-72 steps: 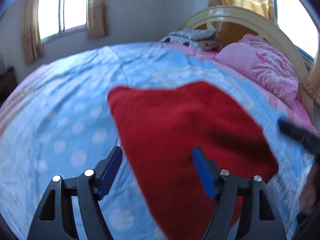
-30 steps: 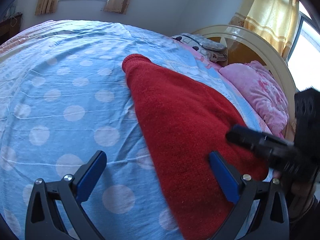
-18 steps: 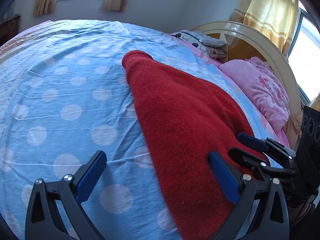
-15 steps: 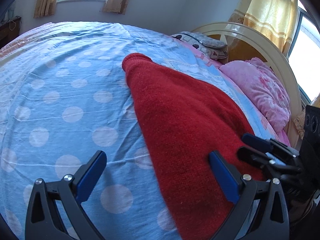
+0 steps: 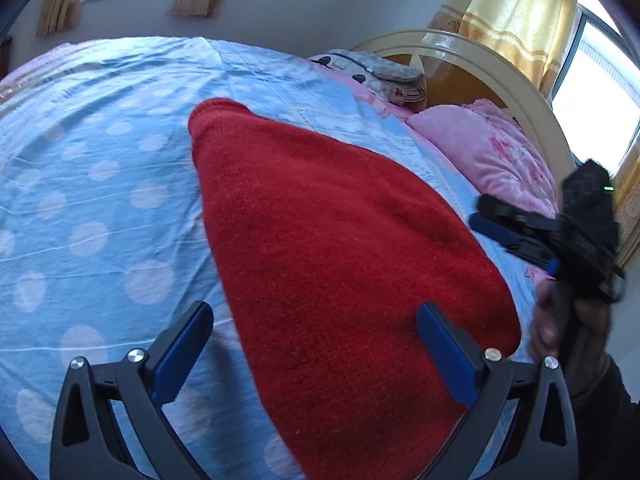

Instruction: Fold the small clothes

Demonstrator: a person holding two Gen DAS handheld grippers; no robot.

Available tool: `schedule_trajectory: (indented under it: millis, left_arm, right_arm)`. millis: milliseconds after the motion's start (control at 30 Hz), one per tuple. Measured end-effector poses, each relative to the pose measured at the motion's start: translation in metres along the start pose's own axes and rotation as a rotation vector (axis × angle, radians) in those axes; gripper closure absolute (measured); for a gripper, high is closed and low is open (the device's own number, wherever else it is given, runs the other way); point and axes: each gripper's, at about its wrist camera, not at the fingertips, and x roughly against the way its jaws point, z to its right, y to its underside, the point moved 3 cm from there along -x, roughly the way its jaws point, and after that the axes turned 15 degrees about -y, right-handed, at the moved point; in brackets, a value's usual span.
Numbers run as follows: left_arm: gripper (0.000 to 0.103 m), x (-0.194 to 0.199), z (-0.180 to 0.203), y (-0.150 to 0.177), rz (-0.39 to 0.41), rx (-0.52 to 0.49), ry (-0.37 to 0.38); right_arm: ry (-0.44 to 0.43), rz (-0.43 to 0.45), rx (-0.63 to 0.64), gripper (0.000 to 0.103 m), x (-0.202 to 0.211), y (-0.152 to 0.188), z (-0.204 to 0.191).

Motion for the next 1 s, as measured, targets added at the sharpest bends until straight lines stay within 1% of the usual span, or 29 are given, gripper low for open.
schedule_trajectory:
  millis: [100,200,267,367,433,567,600,633,667,700,733,767,800,933,1000]
  left_arm:
    - [0.000,-0.004,-0.003,0.000,-0.027,0.023,0.028]
    - [0.000,-0.003,-0.003,0.001,-0.025,0.028,0.033]
    - [0.002,-0.002,-0.002,0.003,-0.021,0.025,0.033]
    - [0.008,-0.001,-0.002,0.004,-0.018,0.023,0.054]
    - [0.010,-0.001,-0.003,0.003,-0.021,0.028,0.069]
    - [0.016,-0.001,-0.006,0.003,-0.025,0.049,0.099]
    - [0.018,-0.001,-0.005,0.003,-0.023,0.052,0.102]
    - [0.021,0.000,-0.005,0.003,-0.023,0.053,0.105]
    - [0.024,0.000,-0.005,0.003,-0.023,0.053,0.107]
    - [0.024,0.000,-0.005,0.003,-0.024,0.052,0.105]
    - [0.027,0.000,-0.005,0.003,-0.024,0.051,0.101]
    - [0.032,0.001,-0.004,0.003,-0.024,0.047,0.099]
    - [0.034,0.001,-0.004,0.002,-0.024,0.044,0.097]
    - [0.050,0.007,0.004,0.001,-0.003,0.004,0.047]
    - [0.054,0.014,0.010,0.002,0.018,-0.032,0.009]
  right_arm:
    - [-0.014,-0.045,-0.076,0.034,-0.021,-0.004,0.022]
    - [-0.037,-0.048,-0.127,0.034,-0.039,-0.011,0.035]
    - [-0.062,-0.058,-0.161,0.035,-0.050,-0.016,0.041]
    - [-0.078,-0.087,-0.173,0.035,-0.066,-0.025,0.041]
    - [-0.081,-0.115,-0.178,0.035,-0.076,-0.026,0.042]
    - [-0.101,-0.120,-0.186,0.035,-0.087,-0.030,0.042]
    - [-0.113,-0.120,-0.195,0.038,-0.089,-0.031,0.042]
    - [-0.125,-0.127,-0.202,0.043,-0.092,-0.031,0.043]
    - [-0.140,-0.139,-0.211,0.057,-0.096,-0.030,0.043]
    - [-0.147,-0.146,-0.216,0.060,-0.098,-0.027,0.042]
    - [-0.141,-0.150,-0.205,0.062,-0.099,-0.025,0.039]
    - [-0.136,-0.155,-0.194,0.066,-0.100,-0.024,0.036]
    - [-0.130,-0.158,-0.186,0.069,-0.100,-0.024,0.033]
    - [-0.107,-0.133,-0.164,0.073,-0.092,-0.021,0.024]
    - [-0.093,-0.108,-0.134,0.074,-0.085,-0.020,0.014]
